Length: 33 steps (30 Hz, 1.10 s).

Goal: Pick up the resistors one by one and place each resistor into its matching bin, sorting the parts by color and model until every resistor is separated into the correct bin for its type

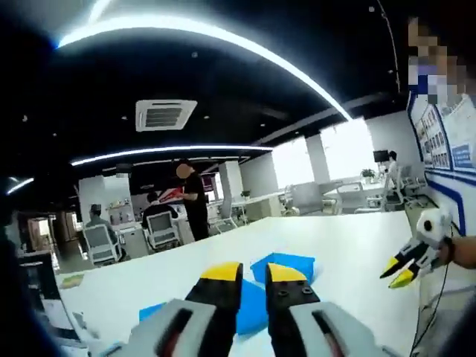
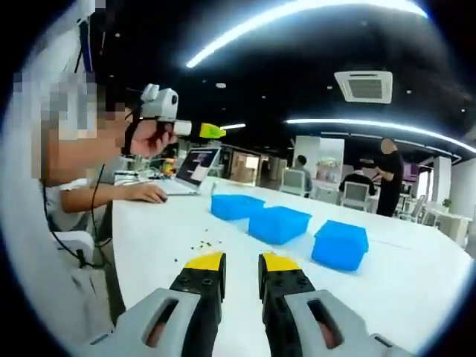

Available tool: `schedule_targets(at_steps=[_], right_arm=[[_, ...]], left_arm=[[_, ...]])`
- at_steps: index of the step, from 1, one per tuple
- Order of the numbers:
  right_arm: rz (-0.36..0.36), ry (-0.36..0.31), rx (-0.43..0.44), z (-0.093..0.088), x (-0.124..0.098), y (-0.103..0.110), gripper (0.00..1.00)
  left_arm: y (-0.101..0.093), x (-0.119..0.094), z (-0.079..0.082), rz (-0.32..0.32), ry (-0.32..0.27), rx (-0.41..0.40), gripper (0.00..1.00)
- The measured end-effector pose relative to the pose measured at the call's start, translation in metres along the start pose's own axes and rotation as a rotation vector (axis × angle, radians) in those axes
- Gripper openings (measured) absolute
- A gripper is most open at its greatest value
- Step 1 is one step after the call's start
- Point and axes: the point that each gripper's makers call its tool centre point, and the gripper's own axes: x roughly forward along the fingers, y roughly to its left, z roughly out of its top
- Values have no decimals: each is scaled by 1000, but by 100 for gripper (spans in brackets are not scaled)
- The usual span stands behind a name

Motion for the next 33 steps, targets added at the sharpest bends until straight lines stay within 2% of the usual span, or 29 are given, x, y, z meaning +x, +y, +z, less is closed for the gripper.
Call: schedule_targets(at_steps=[2,4,7,9,12,15,17,19,22,23,25,28,33], right_arm=[[32,36,-12,-5,7,2,20],[62,60,-33,-7,15,3,20],[152,108,-81,-6,28,9,20],[235,161,-116,-5,40,15,20],[312,190,-122,7,60,16,20],[400,241,-184,14,81,21,20],[489,289,-230,15,94,31,20],[590,403,-269,5,102,38,20],[653,532,-342,-14,104,40,20],[669,582,-369,-23,102,41,19],[673,677,-356,-43,98,42,18],[682,735,-350,-61,98,46,17],[666,764,-333,-63,102,47,15]], left_arm=[[-3,-7,-14,3,47,48,18],[-14,-12,-28,-24,76,45,18],[-30,-19,-50,-71,119,38,18],[-36,-24,-65,-65,148,42,18],[-36,-30,-83,-33,195,44,18],[-29,-39,-93,24,198,45,18],[-31,-47,-96,41,168,3,18],[-39,-54,-101,18,161,-20,18],[-53,-63,-109,-3,165,-11,18],[-59,-65,-111,-8,168,-9,18],[-70,-72,-117,-18,171,-15,18],[-77,-79,-128,-24,167,-42,18],[-67,-83,-139,-16,168,-83,18]])
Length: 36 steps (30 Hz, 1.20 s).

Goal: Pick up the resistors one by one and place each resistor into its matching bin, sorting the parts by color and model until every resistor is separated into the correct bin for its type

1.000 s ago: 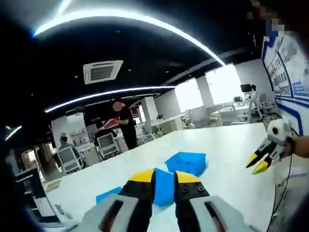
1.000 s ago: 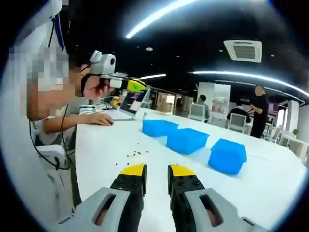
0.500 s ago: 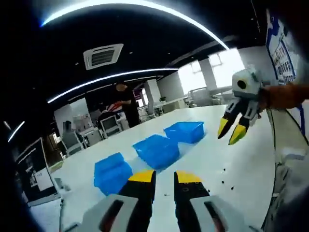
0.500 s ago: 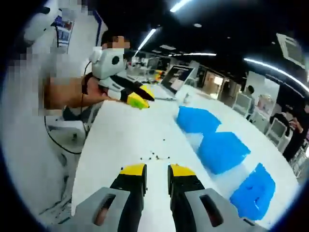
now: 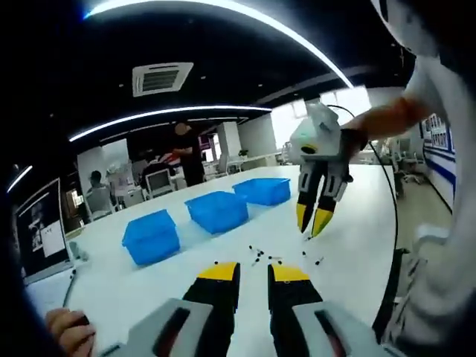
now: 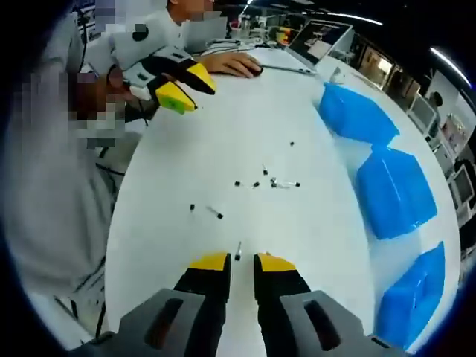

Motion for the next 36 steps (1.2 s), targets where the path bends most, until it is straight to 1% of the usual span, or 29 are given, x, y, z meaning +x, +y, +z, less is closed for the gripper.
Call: schedule_targets(at_steps=[4,7,9,11,15,18,21,25,29,32,34,36], right_arm=[[19,13,24,0,3,3,14],[29,56,13,-6,6,7,14],[29,60,30,-5,7,7,12],[20,80,29,-9,3,4,5],[36,73,30,-9,2,5,5],[28,2,66,2,0,1,5],[4,-103,81,24,-6,-7,5],[-39,-289,76,68,-18,-24,5],[-77,-417,19,108,-26,-41,5],[-119,-489,-23,137,-29,-59,5],[-137,-546,-28,157,-28,-74,5],[-150,-595,-12,176,-24,-92,5]], left_arm=[[9,0,0,-6,-12,1,18],[12,2,1,-11,-17,9,18],[13,2,2,-15,-22,9,18],[12,2,2,-19,-25,6,18],[10,3,-4,-26,-20,-5,18],[9,3,-6,-32,-15,-12,18],[10,3,-6,-35,-17,-16,18],[15,4,-6,-30,-20,-26,18],[18,5,-4,-26,-30,-43,18],[19,7,-5,-26,-27,-52,18],[19,7,-5,-24,-28,-54,18],[19,6,-3,-21,-35,-60,18]])
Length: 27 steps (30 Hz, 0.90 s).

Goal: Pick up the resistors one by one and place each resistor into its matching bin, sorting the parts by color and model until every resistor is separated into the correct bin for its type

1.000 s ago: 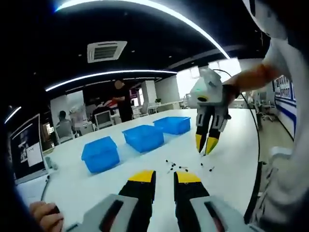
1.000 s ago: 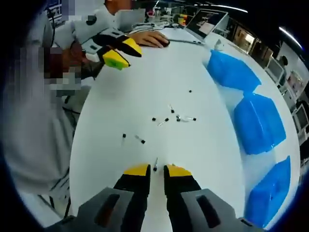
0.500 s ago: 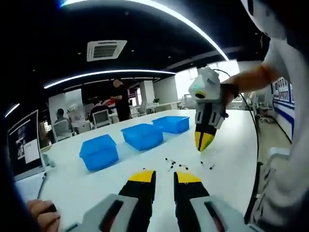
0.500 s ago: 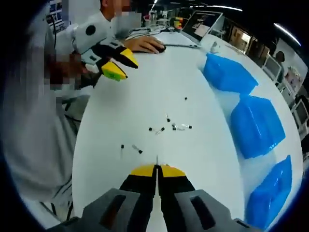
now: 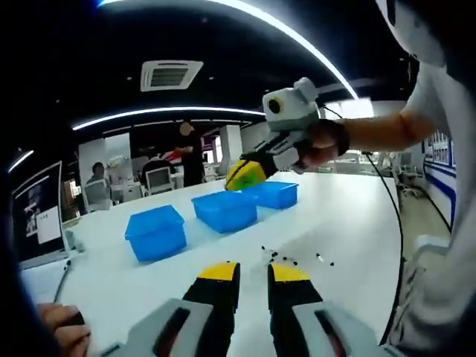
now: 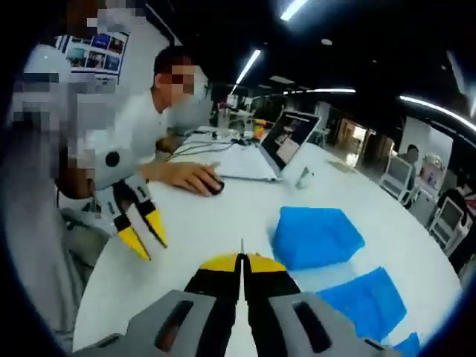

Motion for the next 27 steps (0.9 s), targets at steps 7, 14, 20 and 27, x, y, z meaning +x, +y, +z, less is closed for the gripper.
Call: schedule_targets(at_steps=[7,14,20,27], right_arm=[[-82,-97,63,29,49,-61,5],[-154,-121,153,30,71,-106,5],[-174,-88,160,8,86,-119,5],[-192,-43,146,-5,95,-129,6]], left_arm=[[0,-10,2,6,-11,-19,18],[13,-23,-4,38,-13,-41,18],[20,-30,-8,66,-9,-59,18],[29,-42,-11,112,-15,-95,18]])
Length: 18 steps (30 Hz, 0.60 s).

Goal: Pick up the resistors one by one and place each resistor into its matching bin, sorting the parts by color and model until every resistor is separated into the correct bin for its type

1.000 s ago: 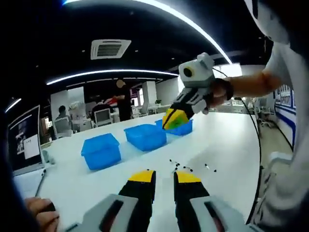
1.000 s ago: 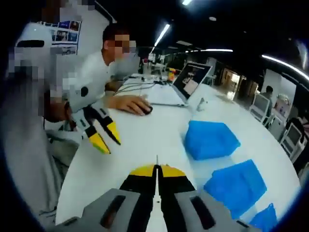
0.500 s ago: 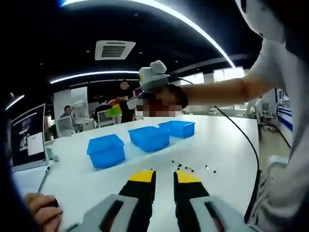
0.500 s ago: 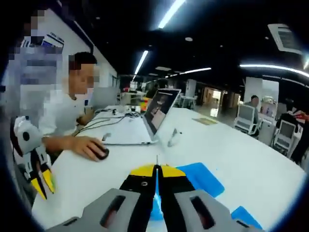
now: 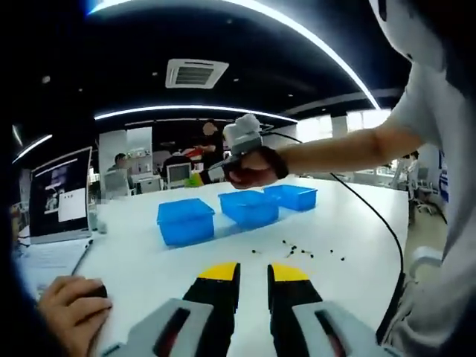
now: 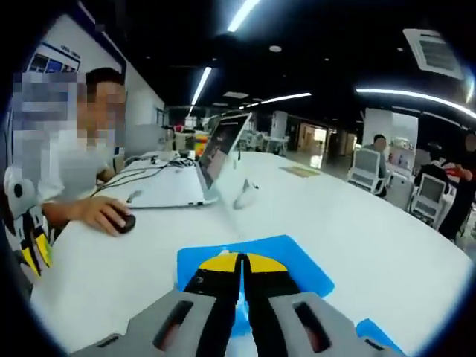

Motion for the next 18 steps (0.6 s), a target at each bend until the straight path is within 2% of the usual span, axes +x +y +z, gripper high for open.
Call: schedule_targets(at_steps=[3,7,9,14,18], right_arm=[[1,20,5,-6,6,0,7],[-4,61,-25,-14,14,4,21],[-6,61,-41,-11,13,5,21],[8,16,-56,8,6,10,20],[11,-29,-23,28,2,8,20]], left_arm=[[1,-2,-1,8,1,-9,18],[2,-3,2,13,-5,-5,18],[3,-3,6,22,-14,-8,18],[2,0,22,35,-61,-1,18],[9,0,31,65,-93,16,18]])
